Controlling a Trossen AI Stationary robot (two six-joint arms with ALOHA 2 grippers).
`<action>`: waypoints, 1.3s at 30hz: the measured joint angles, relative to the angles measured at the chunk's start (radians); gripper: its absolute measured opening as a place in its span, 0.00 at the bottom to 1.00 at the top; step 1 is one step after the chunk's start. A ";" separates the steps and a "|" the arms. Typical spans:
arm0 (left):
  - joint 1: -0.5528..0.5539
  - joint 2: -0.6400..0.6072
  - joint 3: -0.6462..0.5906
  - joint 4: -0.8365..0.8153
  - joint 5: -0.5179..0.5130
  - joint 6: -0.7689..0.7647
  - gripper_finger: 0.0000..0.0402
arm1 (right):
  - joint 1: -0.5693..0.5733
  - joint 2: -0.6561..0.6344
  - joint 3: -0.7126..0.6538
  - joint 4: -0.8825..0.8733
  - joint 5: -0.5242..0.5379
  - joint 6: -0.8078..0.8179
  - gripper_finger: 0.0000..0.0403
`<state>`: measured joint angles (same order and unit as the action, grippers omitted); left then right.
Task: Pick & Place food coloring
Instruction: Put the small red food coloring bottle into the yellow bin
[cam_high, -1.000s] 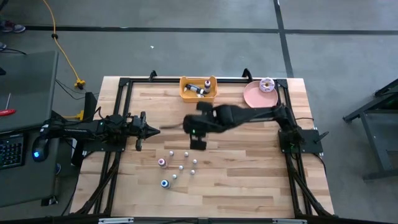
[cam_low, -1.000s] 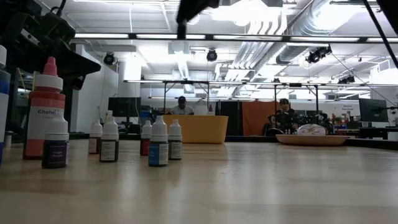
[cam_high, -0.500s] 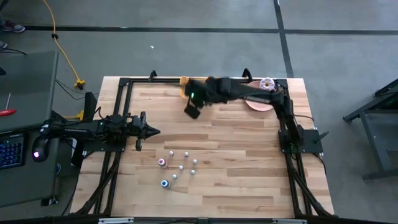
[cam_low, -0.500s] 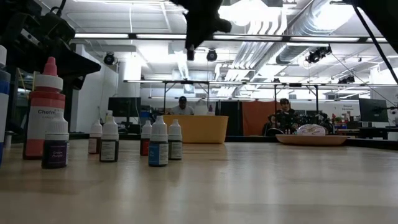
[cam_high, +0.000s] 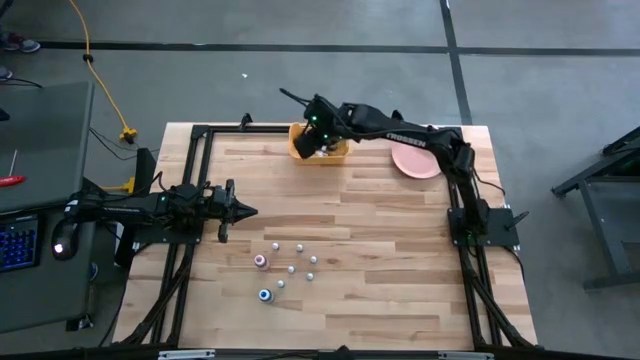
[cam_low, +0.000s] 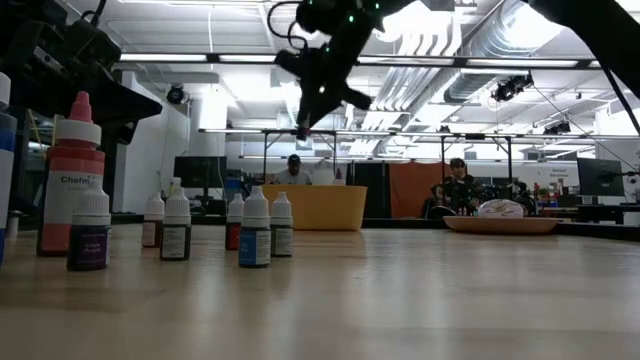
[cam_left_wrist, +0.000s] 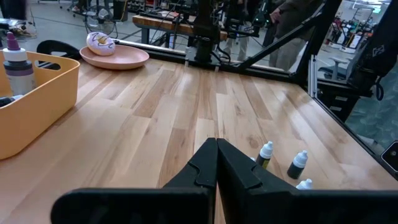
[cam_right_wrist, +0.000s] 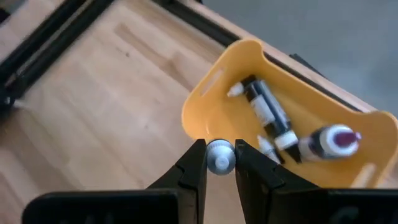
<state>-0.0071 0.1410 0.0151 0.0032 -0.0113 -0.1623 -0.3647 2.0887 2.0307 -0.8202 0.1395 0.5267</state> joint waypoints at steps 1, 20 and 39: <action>0.000 0.000 0.000 0.000 0.000 0.000 0.00 | -0.005 0.000 -0.020 0.026 -0.001 0.009 0.14; 0.000 0.000 0.000 0.000 -0.002 0.000 0.00 | -0.057 0.275 0.166 0.022 -0.012 0.110 0.14; 0.000 0.000 0.000 0.000 -0.003 0.000 0.00 | -0.047 0.338 0.163 0.078 0.006 0.130 0.14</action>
<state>-0.0071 0.1406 0.0154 0.0030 -0.0139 -0.1623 -0.4118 2.4264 2.1941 -0.7422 0.1451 0.6567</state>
